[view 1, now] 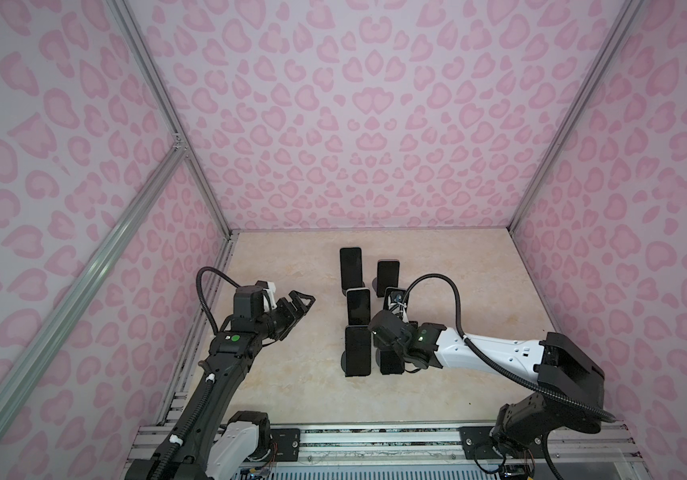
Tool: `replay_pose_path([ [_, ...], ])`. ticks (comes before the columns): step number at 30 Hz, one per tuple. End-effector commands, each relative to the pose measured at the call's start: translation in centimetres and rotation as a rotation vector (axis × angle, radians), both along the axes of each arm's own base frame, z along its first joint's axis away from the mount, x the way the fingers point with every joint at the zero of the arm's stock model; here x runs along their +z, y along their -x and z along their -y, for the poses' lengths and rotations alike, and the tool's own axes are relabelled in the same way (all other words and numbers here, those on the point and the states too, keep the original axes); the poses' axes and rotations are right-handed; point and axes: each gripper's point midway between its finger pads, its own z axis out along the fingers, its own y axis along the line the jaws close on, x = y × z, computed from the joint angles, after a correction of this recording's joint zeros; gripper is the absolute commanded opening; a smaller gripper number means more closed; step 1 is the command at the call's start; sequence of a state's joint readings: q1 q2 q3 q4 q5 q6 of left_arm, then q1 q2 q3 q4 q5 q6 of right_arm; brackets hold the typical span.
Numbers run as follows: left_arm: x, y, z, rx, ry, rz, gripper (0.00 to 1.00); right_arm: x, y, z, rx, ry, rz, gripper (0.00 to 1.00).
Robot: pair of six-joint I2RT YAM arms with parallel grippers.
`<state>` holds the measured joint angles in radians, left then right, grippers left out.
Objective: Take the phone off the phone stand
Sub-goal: 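Close the right gripper on the top edge of the teal-edged phone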
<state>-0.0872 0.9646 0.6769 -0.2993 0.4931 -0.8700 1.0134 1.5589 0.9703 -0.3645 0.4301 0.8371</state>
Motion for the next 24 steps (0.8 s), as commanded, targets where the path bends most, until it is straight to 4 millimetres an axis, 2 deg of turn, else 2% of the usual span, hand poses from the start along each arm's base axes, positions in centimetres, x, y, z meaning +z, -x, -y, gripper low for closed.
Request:
replay_pose_path([
  [1, 0.5, -0.3, 0.0, -0.001, -0.004, 0.018, 0.97, 0.2, -0.1, 0.5, -0.007, 0.016, 0.019, 0.78],
  [15, 0.9, -0.5, -0.1, 0.001, -0.006, 0.027, 0.97, 0.5, 0.0, 0.4, 0.015, 0.006, 0.032, 0.74],
  [24, 1.6, -0.7, 0.0, -0.001, -0.001, 0.042, 0.97, 2.3, 0.0, 0.1, 0.044, -0.023, 0.056, 0.72],
])
